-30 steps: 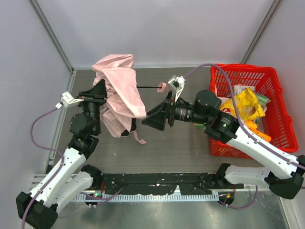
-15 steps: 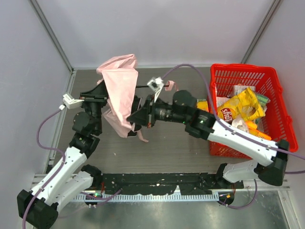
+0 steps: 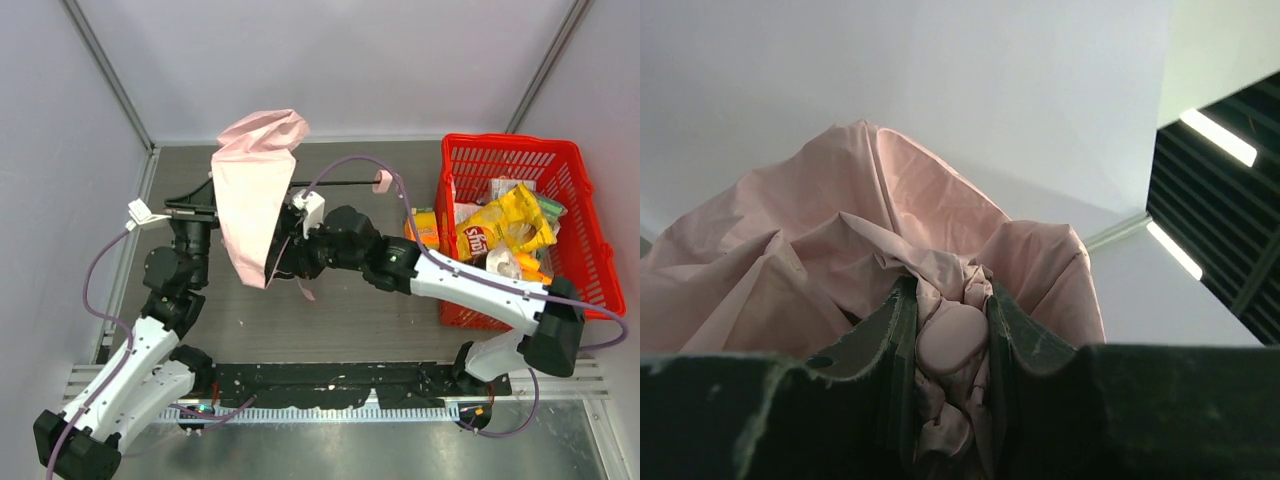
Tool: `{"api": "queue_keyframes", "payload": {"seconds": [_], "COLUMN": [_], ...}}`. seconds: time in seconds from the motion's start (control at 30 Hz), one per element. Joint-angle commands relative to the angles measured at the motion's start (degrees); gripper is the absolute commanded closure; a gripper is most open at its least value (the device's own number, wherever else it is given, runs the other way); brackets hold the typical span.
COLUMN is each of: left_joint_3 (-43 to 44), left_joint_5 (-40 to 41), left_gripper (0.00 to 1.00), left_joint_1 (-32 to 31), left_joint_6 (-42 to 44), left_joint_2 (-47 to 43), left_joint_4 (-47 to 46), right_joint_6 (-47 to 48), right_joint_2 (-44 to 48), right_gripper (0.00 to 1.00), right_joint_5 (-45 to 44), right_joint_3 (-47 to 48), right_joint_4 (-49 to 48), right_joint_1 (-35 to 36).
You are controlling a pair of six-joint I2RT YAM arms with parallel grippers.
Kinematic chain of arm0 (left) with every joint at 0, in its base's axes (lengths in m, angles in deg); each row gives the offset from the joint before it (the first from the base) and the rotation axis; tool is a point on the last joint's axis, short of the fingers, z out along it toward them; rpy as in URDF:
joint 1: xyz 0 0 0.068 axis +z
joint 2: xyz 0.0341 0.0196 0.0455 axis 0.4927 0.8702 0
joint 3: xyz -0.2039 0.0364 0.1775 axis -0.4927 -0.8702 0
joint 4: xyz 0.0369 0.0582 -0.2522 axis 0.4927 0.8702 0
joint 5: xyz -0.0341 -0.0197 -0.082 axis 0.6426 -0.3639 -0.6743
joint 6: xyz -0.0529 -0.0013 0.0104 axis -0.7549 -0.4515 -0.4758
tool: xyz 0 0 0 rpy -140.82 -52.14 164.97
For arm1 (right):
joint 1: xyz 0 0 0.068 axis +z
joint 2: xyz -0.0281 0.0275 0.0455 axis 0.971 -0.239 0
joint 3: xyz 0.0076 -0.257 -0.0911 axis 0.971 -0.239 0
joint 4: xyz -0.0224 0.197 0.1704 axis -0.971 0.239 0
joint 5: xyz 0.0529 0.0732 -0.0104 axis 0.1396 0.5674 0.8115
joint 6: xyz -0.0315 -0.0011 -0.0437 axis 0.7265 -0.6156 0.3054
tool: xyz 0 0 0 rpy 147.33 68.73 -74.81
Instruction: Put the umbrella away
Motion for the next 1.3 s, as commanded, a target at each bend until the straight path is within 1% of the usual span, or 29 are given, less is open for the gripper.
{"api": "queue_keyframes", "payload": {"seconds": [0.0, 0.03, 0.07, 0.1, 0.13, 0.17, 0.2, 0.23, 0.27, 0.3, 0.37, 0.4, 0.47, 0.5, 0.53, 0.57, 0.63, 0.7, 0.77, 0.83, 0.87, 0.93, 1.0, 1.07, 1.1, 1.2, 1.27], "left_joint_3": [-0.02, 0.32, 0.76, 1.11, 1.20, 1.55, 1.90, 2.78, 3.48, 4.36, 5.77, 6.12, 6.83, 7.09, 7.18, 7.36, 7.53, 7.88, 8.67, 8.85, 8.68, 8.33, 8.50, 8.76, 8.94, 9.29, 9.20], "left_joint_5": [-9.63, -12.77, -14.81, -16.65, -19.11, -21.83, -23.51, -27.36, -29.74, -32.38, -36.34, -37.93, -41.00, -42.06, -42.94, -43.82, -46.45, -50.22, -53.22, -54.81, -54.90, -55.25, -57.53, -60.25, -61.48, -63.34, -63.43], "left_gripper": [1.00, 1.00, 1.00, 1.00, 1.00, 1.00, 1.00, 1.00, 1.00, 1.00, 1.00, 1.00, 1.00, 1.00, 1.00, 1.00, 1.00, 1.00, 1.00, 1.00, 1.00, 1.00, 1.00, 1.00, 1.00, 1.00, 1.00], "left_joint_1": [0.36, 0.36, 0.45, 0.36, 0.45, 0.36, 0.36, 0.36, 0.36, 0.36, 0.36, 0.45, 0.36, 0.36, 0.36, 0.45, 0.36, 0.36, 0.36, 0.44, 0.36, 0.45, 0.36, 0.36, 0.36, 0.36, 0.36], "left_joint_6": [8.18, 11.26, 14.25, 16.28, 18.73, 21.28, 23.14, 25.07, 26.74, 28.06, 30.18, 30.79, 31.50, 31.59, 31.50, 31.50, 31.50, 31.59, 32.29, 32.99, 33.00, 32.39, 31.25, 29.84, 29.22, 27.99, 27.29], "left_joint_2": [-1.46, -1.55, -1.72, -1.90, -1.82, -1.90, -1.99, -2.08, -1.90, -1.99, -2.08, -2.34, -3.04, -3.48, -3.83, -4.10, -4.45, -4.54, -4.54, -4.89, -5.15, -4.98, -4.10, -2.79, -2.09, -1.38, -1.29], "left_joint_4": [-11.79, -11.79, -10.92, -9.87, -9.86, -9.51, -8.99, -8.03, -7.06, -5.57, -2.76, -1.87, -0.03, 0.94, 1.82, 2.70, 3.50, 3.93, 5.34, 6.22, 6.05, 5.35, 3.33, 0.87, 0.08, -1.77, -2.83], "right_joint_6": [8.13, 9.02, 10.33, 11.13, 11.92, 12.27, 12.71, 13.06, 13.94, 14.38, 16.66, 18.15, 19.30, 19.31, 19.31, 19.22, 23.59, 25.36, 25.81, 24.33, 23.45, 22.57, 22.56, 22.03, 21.77, 20.98, 20.54], "right_joint_2": [11.24, 12.83, 15.03, 15.74, 16.62, 16.63, 15.93, 15.49, 14.44, 13.74, 11.10, 9.44, 6.97, 5.92, 5.65, 5.03, 3.55, 2.40, 2.91, 5.71, 6.34, 4.69, 3.98, 4.24, 4.24, 3.10, 1.44], "right_gripper": [0.74, 0.64, 0.61, 0.53, 0.49, 0.44, 0.42, 0.38, 0.33, 0.31, 0.25, 0.20, 0.18, 0.17, 0.15, 0.14, 0.12, 0.11, 0.11, 0.11, 0.11, 0.11, 0.12, 0.12, 0.12, 0.12, 0.17], "right_joint_5": [-3.22, -4.53, -6.63, -9.44, -9.90, -9.99, -9.73, -8.16, -7.97, -5.10, -3.24, -3.14, -1.92, 2.27, 4.57, 8.77, 11.00, 10.58, 8.12, 10.47, 14.66, 20.21, 24.52, 28.48, 29.02, 28.86, 28.77], "right_joint_3": [2.06, 3.89, 5.30, 8.97, 10.75, 15.21, 17.86, 21.45, 22.80, 25.25, 28.50, 29.13, 32.20, 33.61, 33.62, 32.75, 32.30, 32.30, 32.92, 30.21, 27.23, 25.80, 23.36, 20.28, 19.74, 19.03, 19.21], "right_joint_4": [12.79, 17.86, 21.31, 27.26, 29.58, 34.04, 36.78, 37.42, 37.51, 37.25, 36.55, 35.94, 35.67, 35.41, 33.32, 32.34, 31.27, 32.15, 33.47, 31.12, 27.97, 28.37, 27.76, 24.34, 22.68, 21.87, 22.83], "right_joint_1": [-0.04, -0.04, -0.04, -0.13, -0.22, -0.31, -0.57, -0.66, -0.75, -1.10, -1.62, -2.06, -3.82, -5.30, -6.01, -7.33, -7.78, -8.04, -9.44, -11.29, -11.90, -11.56, -11.21, -10.60, -10.33, -10.15, -9.45]}}
